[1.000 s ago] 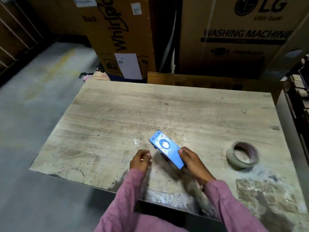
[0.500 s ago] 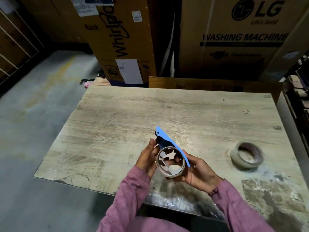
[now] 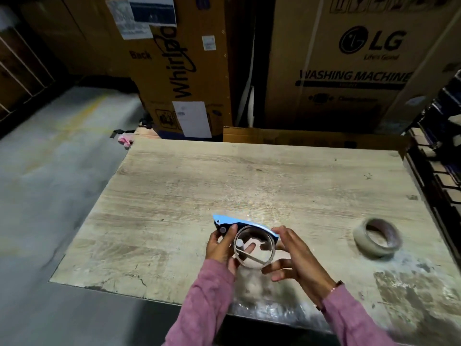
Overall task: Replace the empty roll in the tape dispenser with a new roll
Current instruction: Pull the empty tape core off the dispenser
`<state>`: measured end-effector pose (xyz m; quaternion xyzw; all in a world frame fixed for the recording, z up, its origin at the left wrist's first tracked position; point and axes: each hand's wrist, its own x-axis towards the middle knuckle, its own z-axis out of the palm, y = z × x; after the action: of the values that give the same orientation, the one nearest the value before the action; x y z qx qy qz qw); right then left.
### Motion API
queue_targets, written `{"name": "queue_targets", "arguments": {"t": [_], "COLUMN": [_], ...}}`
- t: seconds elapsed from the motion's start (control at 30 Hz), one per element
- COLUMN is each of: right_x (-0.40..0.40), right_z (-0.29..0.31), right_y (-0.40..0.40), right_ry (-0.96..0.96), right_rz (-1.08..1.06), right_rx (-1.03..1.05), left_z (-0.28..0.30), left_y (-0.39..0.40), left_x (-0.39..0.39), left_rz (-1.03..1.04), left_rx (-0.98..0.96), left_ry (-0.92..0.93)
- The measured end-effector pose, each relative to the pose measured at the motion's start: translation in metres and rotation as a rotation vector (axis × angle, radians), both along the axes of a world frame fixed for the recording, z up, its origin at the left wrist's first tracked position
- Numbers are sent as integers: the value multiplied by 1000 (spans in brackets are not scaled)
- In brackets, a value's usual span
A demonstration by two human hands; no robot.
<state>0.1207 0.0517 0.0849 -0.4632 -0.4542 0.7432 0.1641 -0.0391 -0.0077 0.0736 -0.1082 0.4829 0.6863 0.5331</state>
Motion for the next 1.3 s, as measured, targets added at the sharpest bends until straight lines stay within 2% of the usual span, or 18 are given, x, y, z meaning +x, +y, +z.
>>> {"name": "queue_targets", "arguments": {"t": [0.1,0.2,0.3,0.5,0.67,0.73,0.87,0.9,1.0,1.3], "right_x": [0,2,-6,-25,-13,-6,9,13,26,33], "right_z": [0,-7,-13,-13,-13,-14,-24,-30,-54,-125], "right_y": [-15,-27,-37,-49,-39,-29,-2,6,32,74], "right_ry": [-91,-221,-325,-353,-316,-316,-306,-301,-280,-149], "right_rz": [28,245,361,245,224,247,312,326,338,289], "right_rx": [335,725,909,846,870,893,873,851,790,769], "left_z": [-7,-6,-7,-3,-11,-14,-35,-43,-66,-131], "left_y": [-2,-6,-11,-17,-17,-16,-10,-5,11,44], "left_x": [-10,-18,-20,-16,-20,-23,-35,-37,-34,-21], "left_rz": [63,86,117,-11,-193,-257,-491,-535,-573,-410], "left_rx": [-44,-72,-116,-49,-50,-39,-92,-113,-130,-28], "left_ry": [-54,-55,-15,-17,229,397,985,1082,1106,1168]}}
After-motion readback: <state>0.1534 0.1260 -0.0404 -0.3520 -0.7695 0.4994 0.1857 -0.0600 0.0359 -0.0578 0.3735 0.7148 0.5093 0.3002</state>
